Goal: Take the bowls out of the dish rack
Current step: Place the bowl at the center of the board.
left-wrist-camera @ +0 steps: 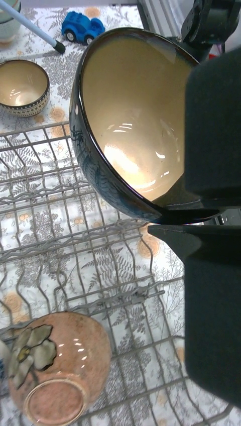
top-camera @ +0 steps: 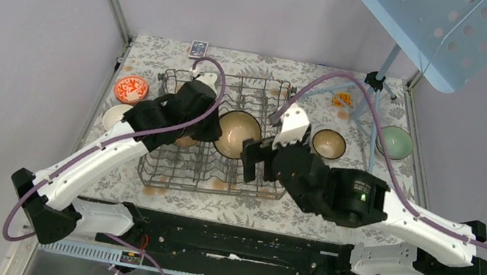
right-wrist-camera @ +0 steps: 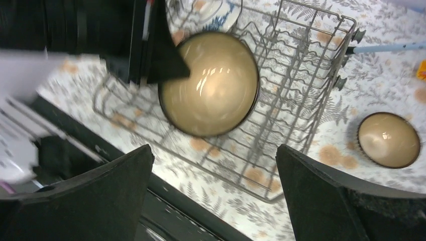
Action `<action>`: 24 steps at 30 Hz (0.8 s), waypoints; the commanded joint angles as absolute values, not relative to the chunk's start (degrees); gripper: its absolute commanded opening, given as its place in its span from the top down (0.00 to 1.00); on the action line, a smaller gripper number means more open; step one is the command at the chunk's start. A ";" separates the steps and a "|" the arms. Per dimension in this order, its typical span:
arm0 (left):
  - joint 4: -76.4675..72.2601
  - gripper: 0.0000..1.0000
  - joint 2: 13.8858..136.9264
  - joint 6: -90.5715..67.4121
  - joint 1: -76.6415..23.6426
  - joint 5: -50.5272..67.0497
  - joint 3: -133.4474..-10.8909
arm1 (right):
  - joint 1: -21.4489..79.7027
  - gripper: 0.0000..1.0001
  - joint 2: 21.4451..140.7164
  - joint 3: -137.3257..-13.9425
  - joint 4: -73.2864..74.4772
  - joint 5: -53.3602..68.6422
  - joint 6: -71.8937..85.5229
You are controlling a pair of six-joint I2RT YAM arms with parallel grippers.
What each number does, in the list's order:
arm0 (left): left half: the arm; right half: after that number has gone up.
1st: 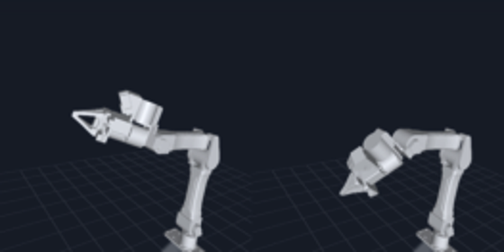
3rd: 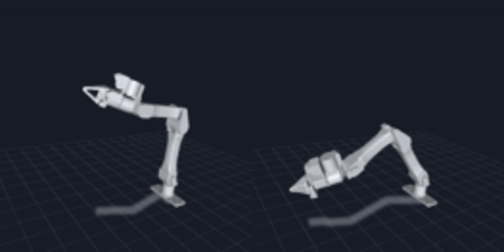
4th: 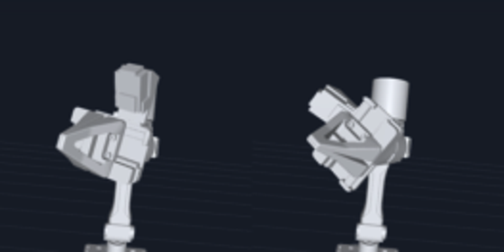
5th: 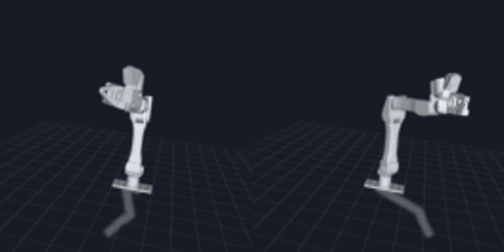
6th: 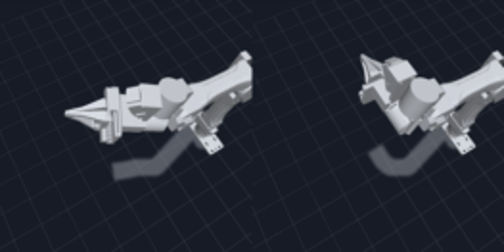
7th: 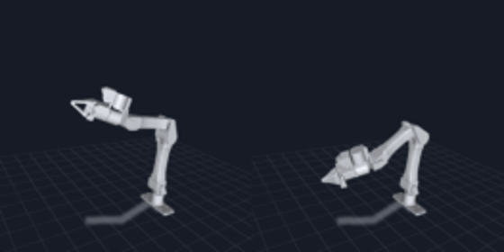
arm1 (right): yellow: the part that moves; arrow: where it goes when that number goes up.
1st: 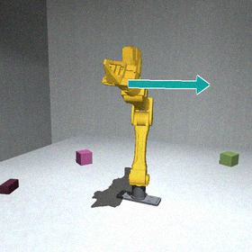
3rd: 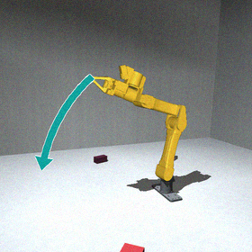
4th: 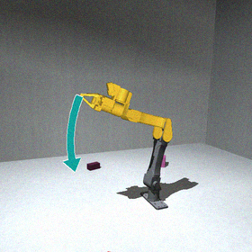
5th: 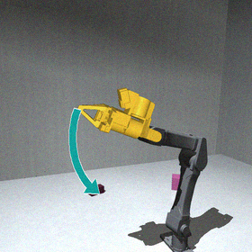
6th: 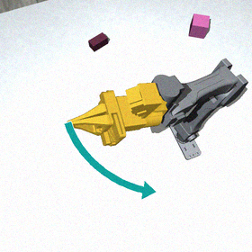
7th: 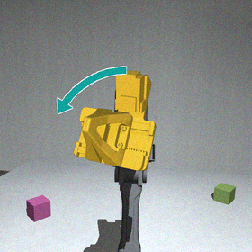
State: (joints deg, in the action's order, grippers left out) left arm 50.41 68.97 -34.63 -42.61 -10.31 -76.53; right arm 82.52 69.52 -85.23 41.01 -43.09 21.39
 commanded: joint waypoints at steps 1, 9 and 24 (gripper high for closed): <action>42.67 1.00 64.58 -42.15 -42.76 -8.71 -74.44 | 75.35 0.00 70.43 -90.41 39.71 -42.14 34.71; 40.41 1.00 60.75 -47.18 -42.77 -9.06 -66.73 | 56.38 0.04 65.69 -78.12 32.21 -21.14 41.48; 46.03 1.00 67.51 -54.36 -42.88 -9.75 -70.68 | 56.34 0.45 76.81 -81.54 33.06 -18.24 39.95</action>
State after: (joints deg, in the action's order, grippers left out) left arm 49.12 67.66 -50.39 -42.74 -9.08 -66.00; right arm 56.40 73.73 -77.19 32.47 -18.11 41.43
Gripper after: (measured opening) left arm 0.092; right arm 0.563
